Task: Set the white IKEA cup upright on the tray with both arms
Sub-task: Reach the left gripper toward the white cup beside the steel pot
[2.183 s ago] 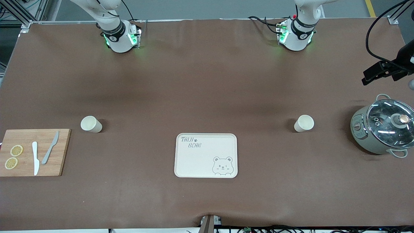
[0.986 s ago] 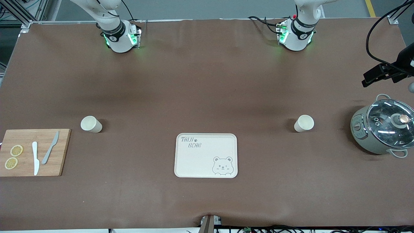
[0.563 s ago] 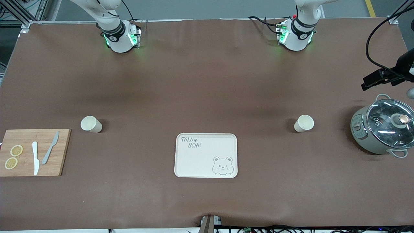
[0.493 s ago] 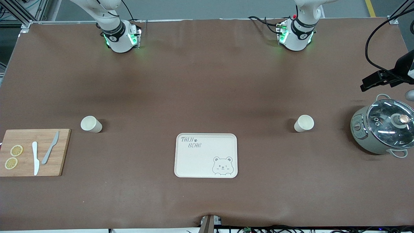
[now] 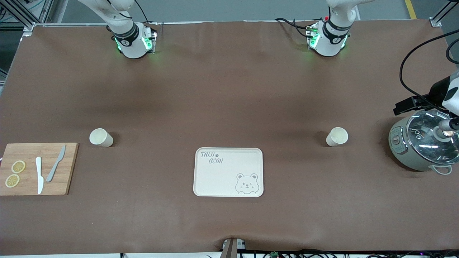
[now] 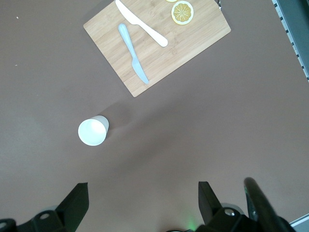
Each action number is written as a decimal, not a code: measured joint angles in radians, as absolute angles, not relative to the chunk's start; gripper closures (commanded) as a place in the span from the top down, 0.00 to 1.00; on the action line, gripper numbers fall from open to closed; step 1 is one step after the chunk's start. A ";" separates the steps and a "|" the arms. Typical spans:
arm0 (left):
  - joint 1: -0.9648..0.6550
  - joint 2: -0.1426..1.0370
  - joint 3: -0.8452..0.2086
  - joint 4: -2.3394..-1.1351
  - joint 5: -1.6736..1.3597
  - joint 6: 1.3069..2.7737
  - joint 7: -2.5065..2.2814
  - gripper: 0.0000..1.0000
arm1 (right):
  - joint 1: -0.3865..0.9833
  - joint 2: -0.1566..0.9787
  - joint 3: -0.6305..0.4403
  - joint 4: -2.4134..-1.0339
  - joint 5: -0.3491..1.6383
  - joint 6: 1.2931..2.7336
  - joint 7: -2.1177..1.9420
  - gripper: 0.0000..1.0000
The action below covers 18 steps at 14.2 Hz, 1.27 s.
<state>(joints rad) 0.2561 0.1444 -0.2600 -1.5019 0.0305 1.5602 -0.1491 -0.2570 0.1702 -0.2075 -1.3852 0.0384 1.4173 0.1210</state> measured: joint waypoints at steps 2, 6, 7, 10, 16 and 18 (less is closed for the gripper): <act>0.271 0.166 -0.260 -1.504 0.031 1.601 -0.149 1.00 | -0.257 0.170 -0.207 -1.385 0.038 1.417 0.121 1.00; 0.281 0.269 -0.261 -1.531 0.031 1.709 -0.148 1.00 | -0.257 0.170 -0.206 -1.385 0.038 1.417 0.121 1.00; 0.280 0.291 -0.263 -1.547 0.031 1.746 -0.148 1.00 | -0.257 0.170 -0.206 -1.385 0.038 1.417 0.121 1.00; 0.276 0.323 -0.273 -1.595 0.031 1.820 -0.148 1.00 | -0.257 0.170 -0.206 -1.385 0.038 1.417 0.121 1.00; 0.260 0.271 -0.285 -1.807 0.031 1.959 -0.147 1.00 | -0.248 0.170 -0.196 -1.385 0.040 1.418 0.121 1.00; 0.262 0.239 -0.285 -1.881 0.031 2.012 -0.147 1.00 | -0.227 0.180 -0.191 -1.387 0.043 1.421 0.121 1.00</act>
<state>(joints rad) 0.2621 0.2388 -0.2851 -1.8806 0.0312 2.0125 -0.1469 -0.2268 0.1798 -0.1910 -1.3871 0.0432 1.4208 0.1208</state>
